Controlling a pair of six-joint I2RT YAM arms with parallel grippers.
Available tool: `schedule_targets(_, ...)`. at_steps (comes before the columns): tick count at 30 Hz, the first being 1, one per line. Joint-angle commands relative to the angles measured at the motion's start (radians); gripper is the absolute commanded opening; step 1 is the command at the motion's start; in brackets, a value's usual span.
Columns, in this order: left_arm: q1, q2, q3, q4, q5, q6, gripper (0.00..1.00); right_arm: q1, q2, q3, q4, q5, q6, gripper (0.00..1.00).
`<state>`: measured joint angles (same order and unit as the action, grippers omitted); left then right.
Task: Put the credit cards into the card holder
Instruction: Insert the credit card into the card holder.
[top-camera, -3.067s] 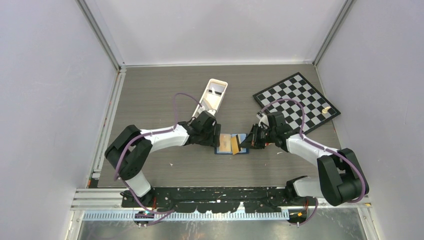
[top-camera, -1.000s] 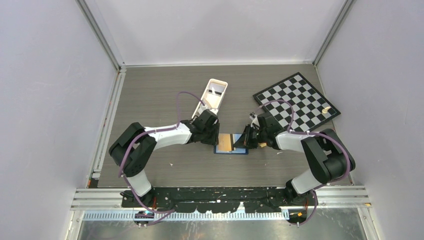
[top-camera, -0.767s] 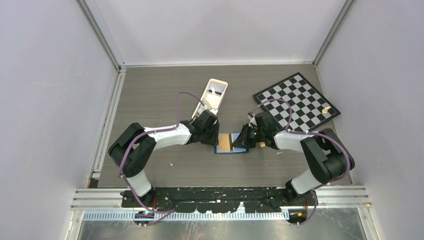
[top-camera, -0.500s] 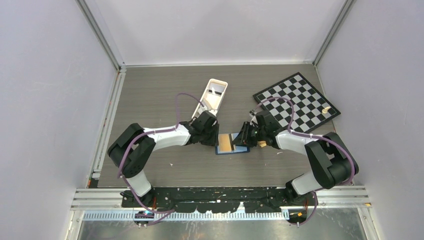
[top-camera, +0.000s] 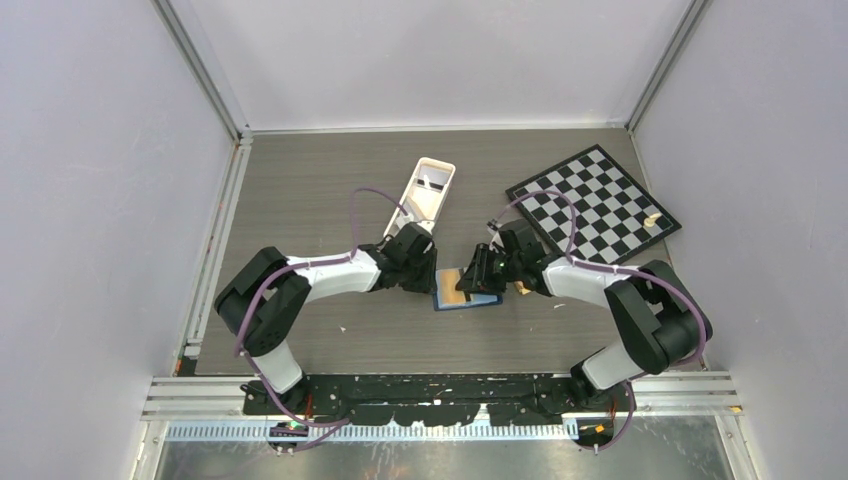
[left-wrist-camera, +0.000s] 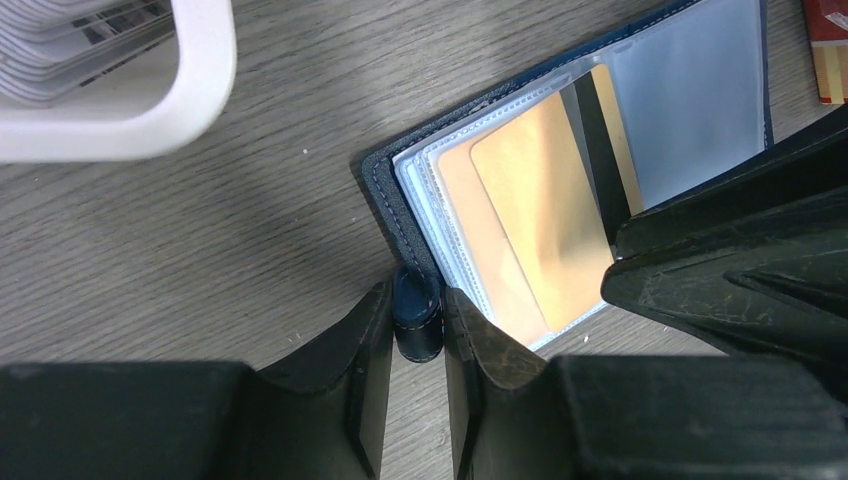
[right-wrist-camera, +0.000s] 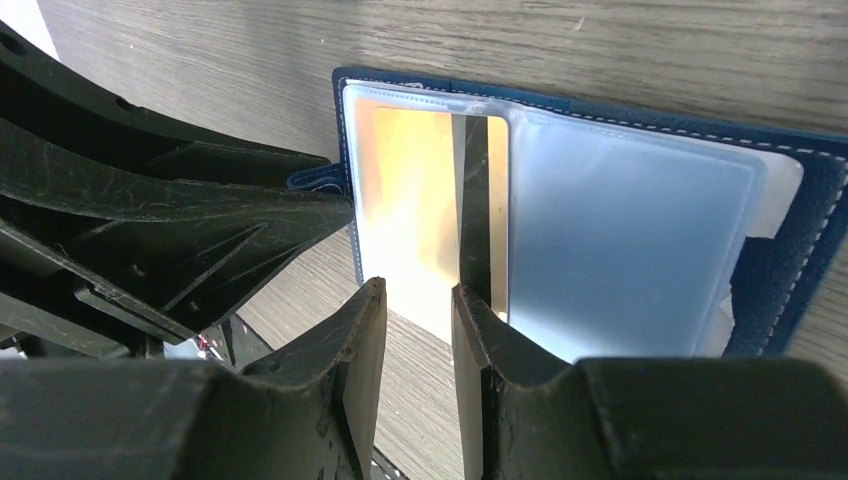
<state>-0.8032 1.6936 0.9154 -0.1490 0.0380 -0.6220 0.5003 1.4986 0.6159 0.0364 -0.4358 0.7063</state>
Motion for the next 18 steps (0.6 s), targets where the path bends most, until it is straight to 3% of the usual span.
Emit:
schedule_targets(1,-0.004,-0.035,-0.015,0.014,0.007,-0.006,0.26,0.015,0.003,0.045,-0.008,0.05,-0.015,0.35)
schedule_targets(7,-0.004,-0.046,-0.02,0.009,-0.004,-0.003,0.26,0.016,-0.062,0.077,-0.187,0.186,-0.089,0.41)
schedule_targets(18,-0.003,-0.041,-0.015,0.011,0.002,-0.004,0.25,0.03,-0.004,0.088,-0.169,0.144,-0.091,0.43)
